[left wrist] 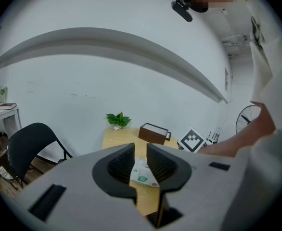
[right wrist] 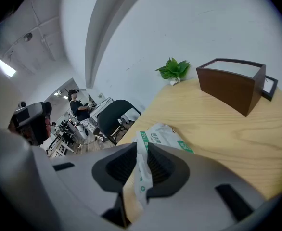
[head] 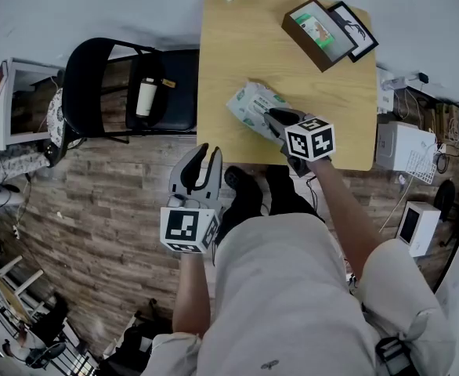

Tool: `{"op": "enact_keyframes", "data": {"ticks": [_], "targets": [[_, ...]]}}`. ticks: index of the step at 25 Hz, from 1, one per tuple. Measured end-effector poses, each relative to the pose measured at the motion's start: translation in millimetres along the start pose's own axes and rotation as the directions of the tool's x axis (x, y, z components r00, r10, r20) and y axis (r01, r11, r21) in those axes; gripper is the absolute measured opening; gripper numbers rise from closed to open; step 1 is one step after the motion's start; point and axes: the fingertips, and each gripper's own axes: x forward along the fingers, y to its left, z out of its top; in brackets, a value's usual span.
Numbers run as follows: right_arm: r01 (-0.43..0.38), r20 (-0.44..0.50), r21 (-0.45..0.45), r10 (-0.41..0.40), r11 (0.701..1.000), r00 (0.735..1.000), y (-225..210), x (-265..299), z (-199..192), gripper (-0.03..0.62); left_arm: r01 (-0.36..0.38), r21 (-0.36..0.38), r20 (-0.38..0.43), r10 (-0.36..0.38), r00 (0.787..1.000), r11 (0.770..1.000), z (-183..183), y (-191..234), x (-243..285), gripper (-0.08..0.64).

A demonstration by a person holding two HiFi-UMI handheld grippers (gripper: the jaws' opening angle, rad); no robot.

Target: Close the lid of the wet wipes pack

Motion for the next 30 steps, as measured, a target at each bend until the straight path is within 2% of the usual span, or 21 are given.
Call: {"op": "enact_keyframes", "data": {"ticks": [12,19,25,30], "targets": [[0.035,-0.058,-0.041,-0.037,0.999,0.998,4.3,17.3,-11.2,0.058,0.018,-0.007,-0.011,-0.018,1.000,1.000,-7.1,15.5,-4.4,0.074],[0.071,-0.099,-0.074,-0.078,0.995,0.992,0.7,25.1,-15.3,0.031,0.033,-0.016,-0.011,-0.033,0.999,0.999,-9.4,21.8,-5.8,0.074],[0.114,-0.145,-0.185,-0.142,0.976,0.979,0.2,29.6,-19.9,0.023,0.043,-0.024,-0.019,-0.043,0.999,0.999,-15.3,25.0,-8.9,0.072],[0.168,-0.177,-0.317,-0.233,0.933,0.956,-0.8,36.8,-24.9,0.021,0.058,-0.028,-0.025,-0.059,0.998,0.998,-19.5,27.0,-9.7,0.073]]}}
